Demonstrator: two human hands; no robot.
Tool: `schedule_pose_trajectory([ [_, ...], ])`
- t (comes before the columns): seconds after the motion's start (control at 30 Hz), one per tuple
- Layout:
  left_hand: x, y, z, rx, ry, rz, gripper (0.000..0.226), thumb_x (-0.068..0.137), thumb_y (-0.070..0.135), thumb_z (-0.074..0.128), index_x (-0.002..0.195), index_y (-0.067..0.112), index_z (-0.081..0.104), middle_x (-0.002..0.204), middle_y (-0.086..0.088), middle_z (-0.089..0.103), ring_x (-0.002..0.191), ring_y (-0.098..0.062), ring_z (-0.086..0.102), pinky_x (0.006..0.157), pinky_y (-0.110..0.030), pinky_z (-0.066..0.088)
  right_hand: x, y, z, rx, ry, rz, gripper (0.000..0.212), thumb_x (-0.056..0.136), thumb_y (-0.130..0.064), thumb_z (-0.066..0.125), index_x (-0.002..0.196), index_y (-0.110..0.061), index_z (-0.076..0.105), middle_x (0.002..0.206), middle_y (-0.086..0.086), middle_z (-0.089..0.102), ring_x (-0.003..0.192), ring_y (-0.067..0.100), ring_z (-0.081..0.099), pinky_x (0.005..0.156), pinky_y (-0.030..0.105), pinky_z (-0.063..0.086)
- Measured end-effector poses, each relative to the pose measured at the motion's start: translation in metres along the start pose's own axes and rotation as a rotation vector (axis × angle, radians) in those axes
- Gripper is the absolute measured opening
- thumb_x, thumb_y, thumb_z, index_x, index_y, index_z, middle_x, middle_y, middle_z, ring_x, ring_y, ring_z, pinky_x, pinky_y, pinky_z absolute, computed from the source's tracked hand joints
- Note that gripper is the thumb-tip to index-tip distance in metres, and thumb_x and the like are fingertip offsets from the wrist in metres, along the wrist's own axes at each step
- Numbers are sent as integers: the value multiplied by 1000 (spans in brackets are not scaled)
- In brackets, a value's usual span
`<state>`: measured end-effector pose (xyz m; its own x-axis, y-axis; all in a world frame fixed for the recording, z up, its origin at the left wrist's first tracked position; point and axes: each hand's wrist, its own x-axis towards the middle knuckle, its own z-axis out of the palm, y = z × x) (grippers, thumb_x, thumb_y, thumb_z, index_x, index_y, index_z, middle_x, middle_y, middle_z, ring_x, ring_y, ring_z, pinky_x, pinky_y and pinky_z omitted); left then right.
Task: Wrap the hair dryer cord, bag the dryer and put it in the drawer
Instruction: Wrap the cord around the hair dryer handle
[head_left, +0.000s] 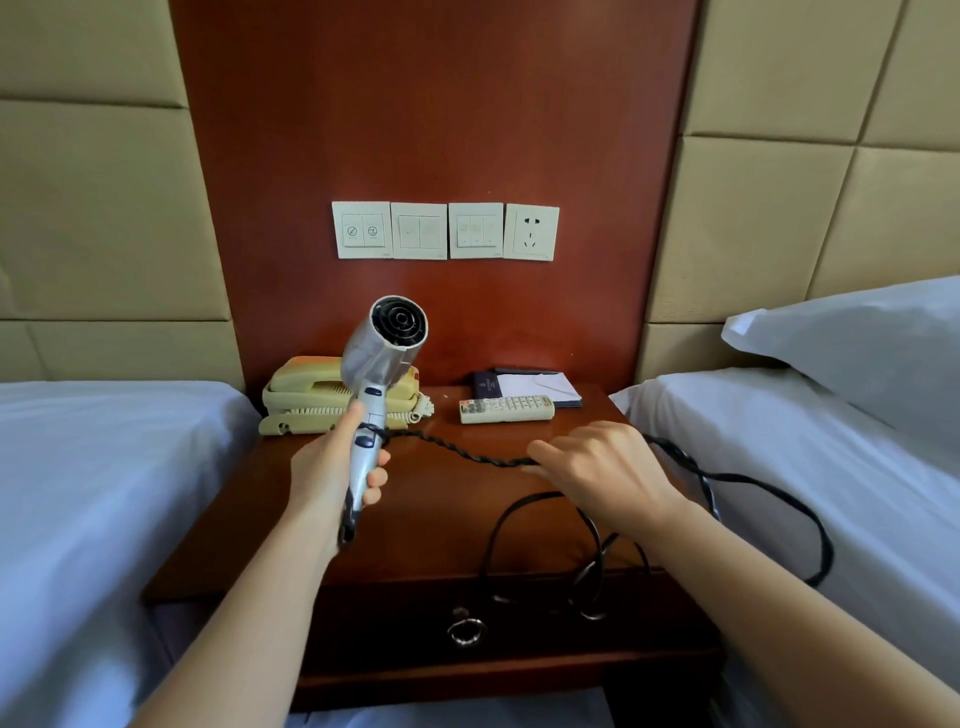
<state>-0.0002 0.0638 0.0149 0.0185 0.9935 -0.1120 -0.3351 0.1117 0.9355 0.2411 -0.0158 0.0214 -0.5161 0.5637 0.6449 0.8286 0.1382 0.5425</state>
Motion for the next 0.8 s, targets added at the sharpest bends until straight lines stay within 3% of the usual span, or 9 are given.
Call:
schedule_pose_trajectory([
  [0.1,-3,-2,5,189,48,79,34,89,32,63,79,-1,61,61,-14,57,29,-12,44,32,-17,33,4,4,-6,18,77,10,32,89,-37,49,63,-18,56,43,-5,45,37,16,43,44,23,20],
  [0.33,-12,-7,24,718,143,364,31,86,37,58,81,7,64,73,-13,69,55,-24,64,56,-32,55,21,0,-32,89,223,-39,30,89,-30,56,62,-17,52,44,-4,43,37,18,40,42,23,26],
  [0.47,-18,-9,32,998,133,440,31,88,46,51,81,16,53,79,-9,62,71,-31,58,54,-32,41,25,0,-37,83,277,4,37,93,-31,53,59,-16,49,44,-3,40,37,19,39,39,26,31],
  [0.57,-26,-10,34,1028,44,467,31,86,49,53,79,19,50,77,-6,58,71,-29,56,53,-31,38,26,4,-37,80,302,49,38,93,-30,52,58,-16,51,42,-2,39,37,19,37,38,26,30],
  [0.67,-36,-9,37,1067,-27,459,34,79,53,62,89,20,57,84,-5,63,79,-28,62,58,-33,45,28,10,-41,71,291,66,36,93,-31,51,61,-15,56,42,-3,40,38,16,33,40,24,26],
  [0.8,-48,-8,45,1171,-46,428,63,65,73,62,96,18,56,93,-4,63,91,-29,60,68,-36,49,36,-1,-49,126,304,58,35,87,-24,60,55,-14,50,41,-2,38,37,16,33,41,25,23],
])
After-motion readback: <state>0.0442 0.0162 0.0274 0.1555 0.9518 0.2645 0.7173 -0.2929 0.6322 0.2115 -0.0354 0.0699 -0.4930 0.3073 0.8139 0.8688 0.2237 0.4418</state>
